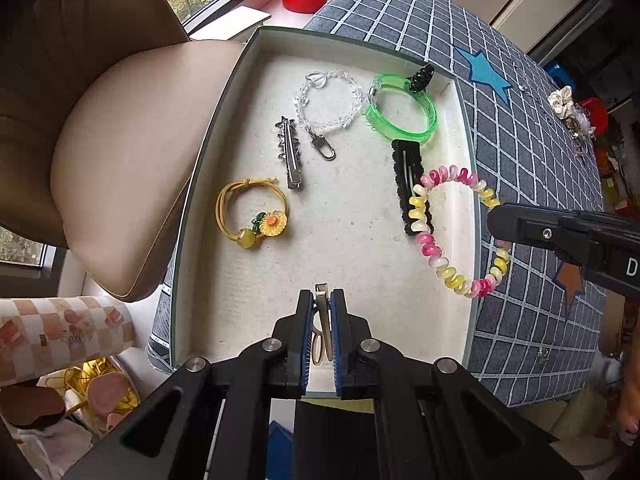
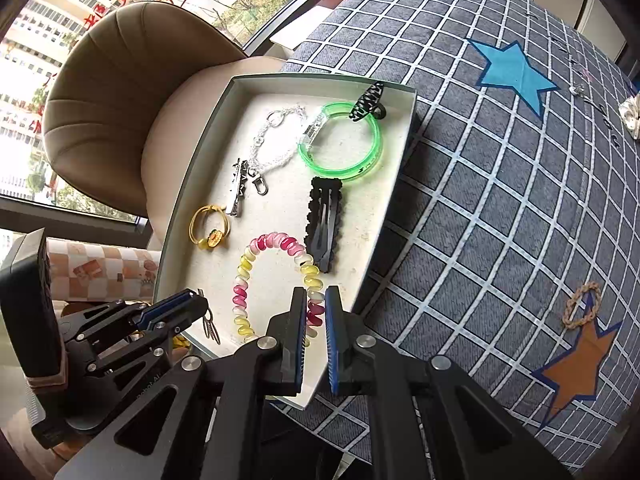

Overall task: Organize jewelry
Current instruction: 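Carry the beige clip and beaded bracelet into the white box and release both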

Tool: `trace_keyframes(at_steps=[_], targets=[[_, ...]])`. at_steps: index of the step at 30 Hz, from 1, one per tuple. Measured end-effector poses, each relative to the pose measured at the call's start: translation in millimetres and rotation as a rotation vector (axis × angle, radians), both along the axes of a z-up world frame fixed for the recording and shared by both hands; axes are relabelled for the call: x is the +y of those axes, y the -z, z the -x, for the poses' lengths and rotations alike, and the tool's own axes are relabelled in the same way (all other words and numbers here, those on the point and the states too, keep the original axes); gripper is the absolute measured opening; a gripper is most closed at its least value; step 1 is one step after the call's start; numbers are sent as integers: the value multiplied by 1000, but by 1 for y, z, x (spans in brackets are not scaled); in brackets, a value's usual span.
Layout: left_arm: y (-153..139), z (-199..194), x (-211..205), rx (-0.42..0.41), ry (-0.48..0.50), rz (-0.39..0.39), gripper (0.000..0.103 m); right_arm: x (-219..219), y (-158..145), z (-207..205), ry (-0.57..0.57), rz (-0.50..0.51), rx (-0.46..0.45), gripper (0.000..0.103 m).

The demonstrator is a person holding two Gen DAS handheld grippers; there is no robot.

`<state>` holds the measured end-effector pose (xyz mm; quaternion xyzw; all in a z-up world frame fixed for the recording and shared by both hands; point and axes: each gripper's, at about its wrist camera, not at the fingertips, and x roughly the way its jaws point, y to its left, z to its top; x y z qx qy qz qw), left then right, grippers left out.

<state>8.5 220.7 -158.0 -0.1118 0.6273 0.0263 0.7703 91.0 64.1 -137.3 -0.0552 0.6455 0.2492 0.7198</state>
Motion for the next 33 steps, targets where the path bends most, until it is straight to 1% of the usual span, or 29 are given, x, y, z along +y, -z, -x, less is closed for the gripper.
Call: trace_keyframes(at_steps=[6, 13, 22, 28, 33], targets=[[17, -6, 8, 31, 13, -7, 16, 32, 16, -10, -20, 30, 23, 9], [29, -7, 15, 58, 10, 1, 16, 53, 38, -22, -24, 69, 52, 9], [36, -6, 16, 62, 22, -24, 16, 70, 64, -27, -32, 106, 64, 9], [35, -8, 8, 61, 58, -70, 16, 79, 81, -27, -36, 129, 88, 10], [32, -9, 4, 71, 57, -92, 16, 78, 79, -25, -42, 123, 87, 11]])
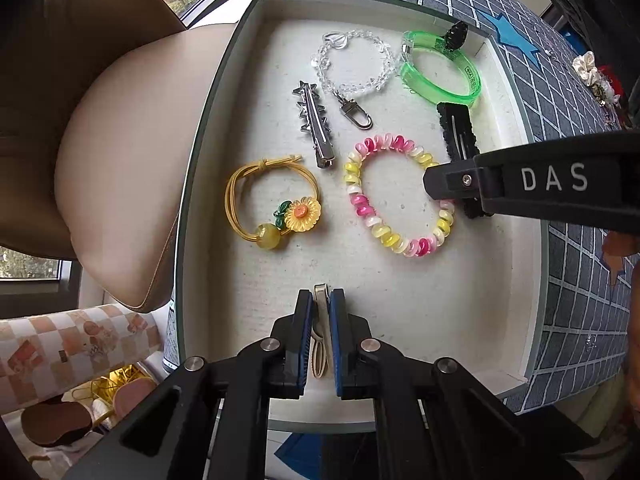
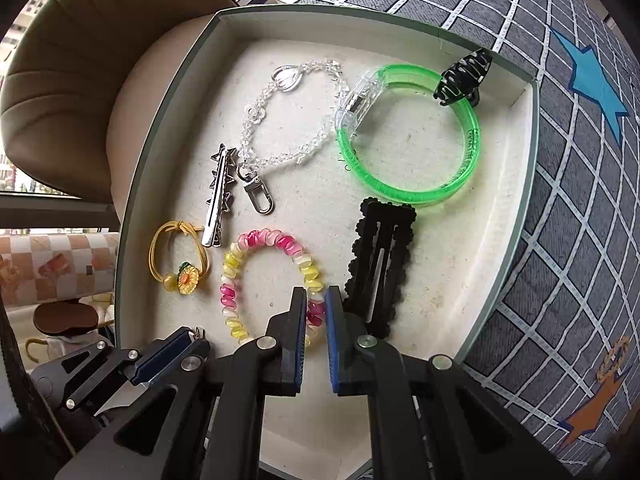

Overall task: Organize jewelry
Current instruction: 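Carry the beige clip and beaded bracelet into the white box and release both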

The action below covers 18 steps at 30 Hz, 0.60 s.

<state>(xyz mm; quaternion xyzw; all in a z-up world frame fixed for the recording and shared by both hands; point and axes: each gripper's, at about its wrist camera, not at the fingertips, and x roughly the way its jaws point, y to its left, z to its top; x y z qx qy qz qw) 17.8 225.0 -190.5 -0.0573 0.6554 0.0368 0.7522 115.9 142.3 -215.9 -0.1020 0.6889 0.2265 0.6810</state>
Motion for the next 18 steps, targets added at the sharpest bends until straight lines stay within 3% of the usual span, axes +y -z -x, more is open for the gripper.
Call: trace_keyframes(at_steps=[3, 5, 6, 18], targets=[[-6, -1, -2, -10, -4, -11, 16, -2, -2, -2, 14, -10, 9, 19], [-11, -2, -3, -21, 0, -28, 16, -10, -10, -6, 28, -31, 4, 39], [-13, -2, -4, -26, 3, -32, 16, -13, -15, -8, 33, -44, 0, 41], [-30, 0, -14, -43, 16, -30, 16, -63, -65, -8, 142, -125, -44, 42]])
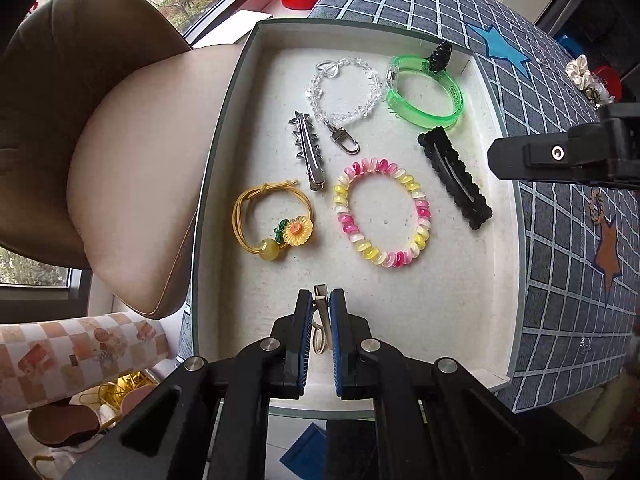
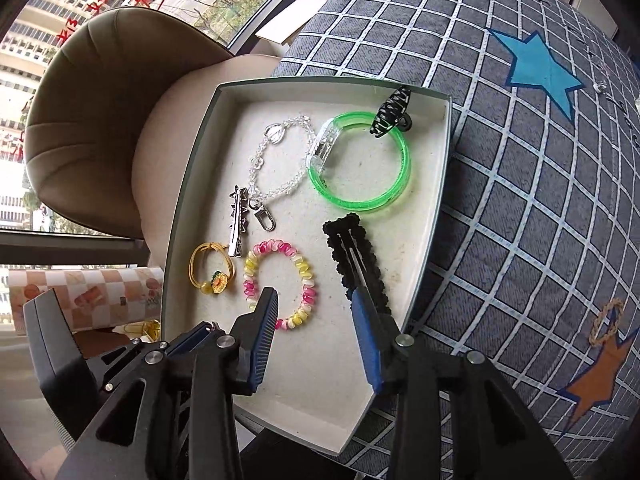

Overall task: Organize jewelry
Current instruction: 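Carry the beige clip and beaded bracelet into the white box and release both, then move the left gripper to the braided bracelet while the right moves to the silver charm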

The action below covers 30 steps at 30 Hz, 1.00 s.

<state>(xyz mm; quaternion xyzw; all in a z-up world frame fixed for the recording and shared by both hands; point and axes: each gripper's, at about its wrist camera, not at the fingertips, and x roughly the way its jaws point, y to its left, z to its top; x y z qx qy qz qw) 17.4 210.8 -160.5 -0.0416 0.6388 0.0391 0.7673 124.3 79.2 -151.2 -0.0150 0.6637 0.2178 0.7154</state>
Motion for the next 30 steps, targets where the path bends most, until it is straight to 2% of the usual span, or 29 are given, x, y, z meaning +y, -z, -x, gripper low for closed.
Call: trace_keyframes(at_steps=[4, 5, 6, 7, 8, 12, 14, 18, 21, 23, 30], targets=[[-6, -1, -4, -5, 8, -3, 16, -27, -10, 1, 48, -7, -2, 43], [-6, -1, -4, 1, 5, -3, 23, -34, -14, 0, 57, -7, -4, 44], [-7, -2, -4, 6, 2, -3, 66, -38, -16, 2, 63, -8, -6, 44], [-8, -2, -3, 1, -4, -15, 93, -42, -19, 3, 68, -8, -8, 44], [-12, 0, -2, -30, -9, -44, 103, -46, -21, 5, 72, -9, -11, 47], [-26, -2, -8, -74, 39, -79, 103, -52, -26, 18, 80, -11, -23, 53], [-28, -4, -12, -69, 46, -101, 103, -58, -28, 23, 83, -13, -29, 65], [-33, -8, -22, -57, 69, -125, 103, -71, -32, 28, 96, -15, -41, 81], [-35, -10, -33, -45, 103, -125, 103, -85, -35, 32, 121, -9, -46, 81], [-39, -12, -43, -48, 129, -111, 103, -98, -37, 34, 148, -8, -46, 87], [-56, -26, -88, -86, 231, -102, 103, -165, -43, 48, 289, 21, -56, 87]])
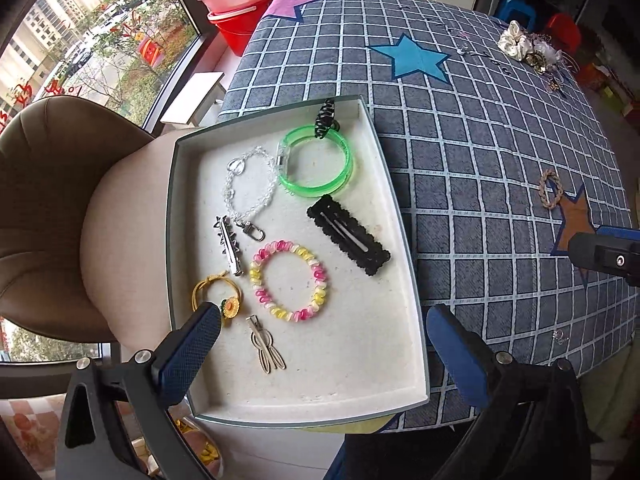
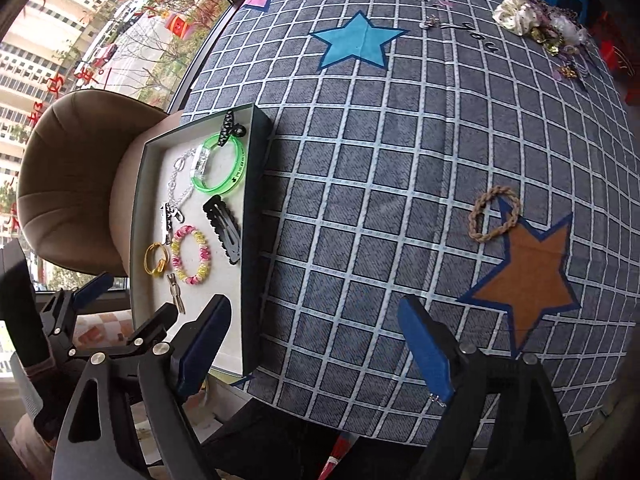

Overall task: Organize jewelry
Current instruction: 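Move the left gripper to the braided bracelet while the right moves to the silver charm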

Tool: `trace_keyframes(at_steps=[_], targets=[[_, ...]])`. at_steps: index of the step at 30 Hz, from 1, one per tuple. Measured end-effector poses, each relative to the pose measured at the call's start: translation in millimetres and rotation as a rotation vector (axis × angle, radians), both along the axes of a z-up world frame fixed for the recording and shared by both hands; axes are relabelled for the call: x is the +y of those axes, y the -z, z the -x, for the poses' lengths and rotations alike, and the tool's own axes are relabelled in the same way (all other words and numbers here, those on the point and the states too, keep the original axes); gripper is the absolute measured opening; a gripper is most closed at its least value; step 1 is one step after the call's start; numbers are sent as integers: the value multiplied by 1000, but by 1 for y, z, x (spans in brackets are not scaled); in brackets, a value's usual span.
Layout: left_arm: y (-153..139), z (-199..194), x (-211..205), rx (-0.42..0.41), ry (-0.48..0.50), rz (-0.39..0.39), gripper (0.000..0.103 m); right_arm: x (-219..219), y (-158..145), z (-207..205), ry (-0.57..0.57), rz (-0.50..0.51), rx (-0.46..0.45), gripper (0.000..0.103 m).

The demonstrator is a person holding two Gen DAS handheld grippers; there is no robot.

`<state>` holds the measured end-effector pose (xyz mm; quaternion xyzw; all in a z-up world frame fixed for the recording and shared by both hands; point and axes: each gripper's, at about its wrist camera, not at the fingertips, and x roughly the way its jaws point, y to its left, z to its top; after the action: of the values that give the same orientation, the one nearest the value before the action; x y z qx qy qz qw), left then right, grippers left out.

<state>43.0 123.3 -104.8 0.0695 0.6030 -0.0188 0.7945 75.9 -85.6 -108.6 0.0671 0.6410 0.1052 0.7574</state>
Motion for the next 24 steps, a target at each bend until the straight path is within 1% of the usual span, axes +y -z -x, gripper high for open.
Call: trace_keyframes(at_steps=[7, 12, 15, 20, 24], targets=[[-2, -19, -48, 4, 126, 23, 103, -67, 11, 31, 170, 44, 28, 87], [9, -33, -78, 37, 194, 40, 103, -89, 28, 60, 242, 64, 63, 87], [18, -41, -96, 55, 233, 46, 103, -94, 39, 76, 250, 81, 72, 87], [33, -55, -127, 79, 289, 53, 103, -96, 57, 96, 224, 109, 75, 87], [42, -65, -153, 79, 325, 65, 103, -97, 70, 105, 207, 116, 64, 86]])
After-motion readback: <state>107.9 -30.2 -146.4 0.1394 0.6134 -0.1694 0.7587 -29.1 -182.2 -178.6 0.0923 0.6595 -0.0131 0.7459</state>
